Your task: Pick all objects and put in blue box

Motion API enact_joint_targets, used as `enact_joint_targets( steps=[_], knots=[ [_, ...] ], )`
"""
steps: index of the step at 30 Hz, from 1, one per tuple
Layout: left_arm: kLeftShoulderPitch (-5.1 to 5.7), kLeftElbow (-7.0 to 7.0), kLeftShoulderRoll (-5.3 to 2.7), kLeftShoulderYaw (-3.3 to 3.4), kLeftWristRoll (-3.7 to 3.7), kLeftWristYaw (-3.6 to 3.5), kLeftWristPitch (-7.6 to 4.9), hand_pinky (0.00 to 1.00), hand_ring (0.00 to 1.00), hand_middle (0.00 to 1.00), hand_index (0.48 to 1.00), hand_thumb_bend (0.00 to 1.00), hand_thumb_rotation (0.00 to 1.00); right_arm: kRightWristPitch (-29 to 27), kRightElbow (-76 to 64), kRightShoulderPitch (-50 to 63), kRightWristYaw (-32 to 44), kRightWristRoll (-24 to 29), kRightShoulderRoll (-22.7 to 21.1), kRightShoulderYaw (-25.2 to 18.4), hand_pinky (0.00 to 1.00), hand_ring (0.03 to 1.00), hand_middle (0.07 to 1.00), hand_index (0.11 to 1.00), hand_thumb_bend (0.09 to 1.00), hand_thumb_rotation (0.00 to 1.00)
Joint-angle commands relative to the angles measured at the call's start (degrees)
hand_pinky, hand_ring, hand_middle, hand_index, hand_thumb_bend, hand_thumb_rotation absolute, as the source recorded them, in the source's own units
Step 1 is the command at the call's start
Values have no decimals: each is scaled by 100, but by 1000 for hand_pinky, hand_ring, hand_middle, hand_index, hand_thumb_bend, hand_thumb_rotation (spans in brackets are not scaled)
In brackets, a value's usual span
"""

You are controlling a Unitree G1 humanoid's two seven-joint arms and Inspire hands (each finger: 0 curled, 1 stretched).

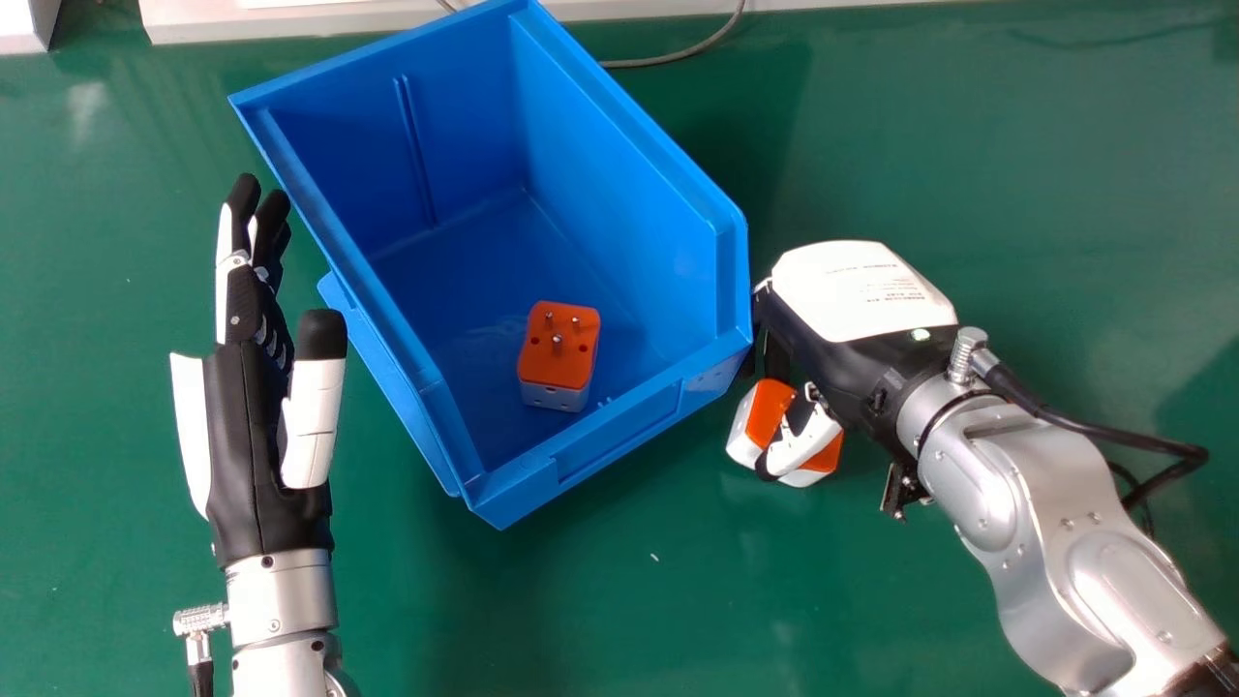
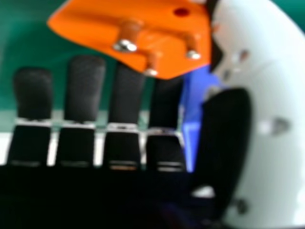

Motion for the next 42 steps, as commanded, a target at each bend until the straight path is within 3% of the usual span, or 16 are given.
enact_joint_targets(
  steps=[1,4,6,10,14,18,26,31,35,38,42],
  knots=[
    [-47,-102,-45,-58,54,-20,-57,999,957,938,953,979,931,-17,-389,43,-153,-19,-83,-206,314,378,509,540,510,0],
    [-48,-81,-39,-60,29,-49,-84,999,957,938,954,979,931,151,-714,149,-102,-22,-60,-394,314,376,508,540,509,0],
    [-34,-96,-37,-57,74,-16,-62,999,957,938,954,979,932,232,-916,206,-142,-59,-71,-517,313,374,505,540,509,0],
    [-28,-94,-42,-58,76,-15,-61,1000,958,938,955,977,933,387,-1227,278,-97,-87,-97,-733,322,375,503,533,510,0],
    [-24,-86,-39,-46,148,52,-74,1000,958,939,955,976,935,447,-1415,303,-62,-7,-124,-952,320,375,504,525,511,0],
    [-37,-46,-43,-42,103,37,-102,997,956,938,955,974,937,518,-1504,321,19,62,-127,-1093,316,373,502,519,512,0],
    [-49,-32,-29,-32,145,83,-105,988,951,935,952,969,938,617,-1548,344,29,46,-111,-1222,315,372,492,507,515,0],
    [-64,14,-10,-29,92,45,-108,987,951,935,952,968,938,694,-1716,357,-39,86,-84,-1337,314,371,491,507,515,0],
    [-65,4,-7,-25,115,65,-103,988,951,935,953,967,938,660,-1976,407,-184,100,-28,-1455,315,371,491,506,515,0],
    [-75,31,0,-26,67,23,-123,989,951,935,951,966,937,529,-2179,431,-277,162,-35,-1540,303,367,484,505,515,0],
    [-76,22,-4,-21,86,38,-120,990,951,934,950,963,936,428,-2478,397,-250,192,-35,-1626,301,367,485,503,515,0]
  ],
)
